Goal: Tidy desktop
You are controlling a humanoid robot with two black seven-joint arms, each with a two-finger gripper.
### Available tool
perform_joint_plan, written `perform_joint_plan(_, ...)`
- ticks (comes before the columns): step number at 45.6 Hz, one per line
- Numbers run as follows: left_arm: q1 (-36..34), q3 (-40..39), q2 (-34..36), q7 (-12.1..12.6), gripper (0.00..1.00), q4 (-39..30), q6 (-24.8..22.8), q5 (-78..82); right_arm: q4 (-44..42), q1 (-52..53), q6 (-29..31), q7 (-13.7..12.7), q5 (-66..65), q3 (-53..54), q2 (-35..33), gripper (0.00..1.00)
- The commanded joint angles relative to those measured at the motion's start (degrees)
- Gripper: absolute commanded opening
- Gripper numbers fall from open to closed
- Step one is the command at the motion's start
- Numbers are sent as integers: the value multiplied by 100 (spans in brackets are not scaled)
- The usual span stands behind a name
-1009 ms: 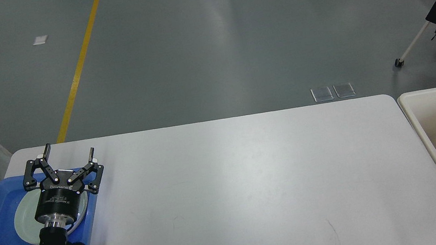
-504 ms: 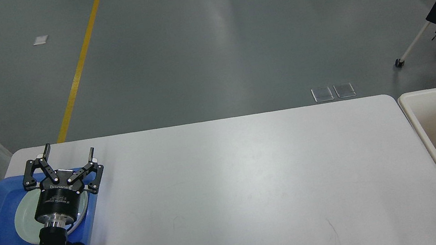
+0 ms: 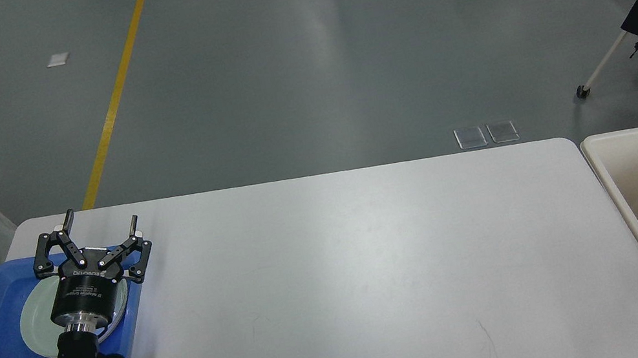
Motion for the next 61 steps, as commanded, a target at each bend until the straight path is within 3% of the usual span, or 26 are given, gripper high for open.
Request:
perform_joint_plan(1, 4, 5, 6, 0, 96, 0, 0, 4, 206, 288, 23, 150, -16, 1851, -116, 100)
perform_joint_plan(4, 4, 5, 6, 0, 97, 0, 0, 4, 627, 341, 32, 518, -16, 2817, -300, 100)
perform_joint_plan(9, 4, -3, 6, -9, 96, 0, 0, 4, 1602, 254, 50, 1432, -16, 4671, -748, 100)
perform_joint_plan(11, 4, 5, 6, -9, 96, 0, 0, -5, 1962, 184, 67, 1600, -33, 5471, -819, 100)
perform_joint_plan(19, 4, 5, 6, -9, 96, 0, 0, -5, 3036, -783, 295, 1636, -314, 8162, -793, 100)
perform_joint_plan(29, 4, 5, 6, -9, 96, 0, 0, -5, 3370, -1617, 1570, 1653, -1228, 10035, 121, 100)
perform_joint_plan(37, 4, 5, 6, -9, 96, 0, 9, 4, 3739, -1961, 1623, 1715, -1773, 10519, 718, 100)
perform_joint_plan(51, 4, 5, 6, -9, 96, 0, 0, 4, 4012, -2172, 1729, 2057, -1932, 11108, 1272, 100)
perform_joint_plan(55, 4, 5, 6, -9, 96, 0, 0, 4, 4126, -2339, 1729, 2058, -1932, 11424, 1615, 100)
perform_joint_plan(61, 4, 5, 6, -9, 96, 0, 0, 4, 4205, -2383, 1729, 2066, -1932, 11495, 1615, 100)
